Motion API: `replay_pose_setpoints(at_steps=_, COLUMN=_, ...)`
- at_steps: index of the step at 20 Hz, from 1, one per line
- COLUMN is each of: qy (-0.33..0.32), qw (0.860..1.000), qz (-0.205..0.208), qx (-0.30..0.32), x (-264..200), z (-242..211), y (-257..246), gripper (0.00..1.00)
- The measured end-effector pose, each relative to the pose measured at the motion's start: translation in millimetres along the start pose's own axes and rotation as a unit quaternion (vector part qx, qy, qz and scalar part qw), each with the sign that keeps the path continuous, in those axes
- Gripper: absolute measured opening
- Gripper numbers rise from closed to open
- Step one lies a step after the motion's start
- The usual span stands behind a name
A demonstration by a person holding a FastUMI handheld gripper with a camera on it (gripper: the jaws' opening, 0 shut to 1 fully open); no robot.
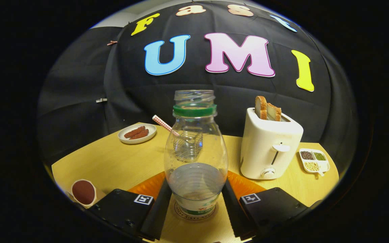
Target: Take the bottle from table, then pour the juice into the cup, finally place the bottle on the coaster
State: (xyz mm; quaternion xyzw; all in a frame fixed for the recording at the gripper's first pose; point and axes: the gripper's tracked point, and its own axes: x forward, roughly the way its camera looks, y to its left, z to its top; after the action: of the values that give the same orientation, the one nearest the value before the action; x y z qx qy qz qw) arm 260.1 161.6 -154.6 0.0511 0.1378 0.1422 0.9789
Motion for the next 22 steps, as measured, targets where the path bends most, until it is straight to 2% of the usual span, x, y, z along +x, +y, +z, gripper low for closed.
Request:
replay_pose_setpoints(at_steps=1, qy=0.004, qw=1.0, qz=0.0, qx=0.003, x=-0.7, z=-1.1, y=0.4, gripper=0.87)
replay_pose_setpoints(at_steps=5, qy=0.011, qw=1.0, qz=-0.001, qx=0.005, x=-9.6, z=2.4, y=1.5, gripper=1.0)
replay_pose_setpoints(at_steps=13, qy=0.003, qw=1.0, qz=-0.014, qx=-0.013, x=-51.1, z=23.5, y=-6.3, gripper=0.99)
replay_pose_setpoints(at_steps=18, qy=-0.032, qw=0.999, qz=-0.026, qx=-0.036, x=-101.4, z=62.6, y=-11.3, gripper=0.98)
replay_pose_setpoints(at_steps=22, qy=-0.065, qw=0.995, qz=-0.056, qx=-0.045, x=-153.5, z=103.2, y=-19.9, gripper=0.98)
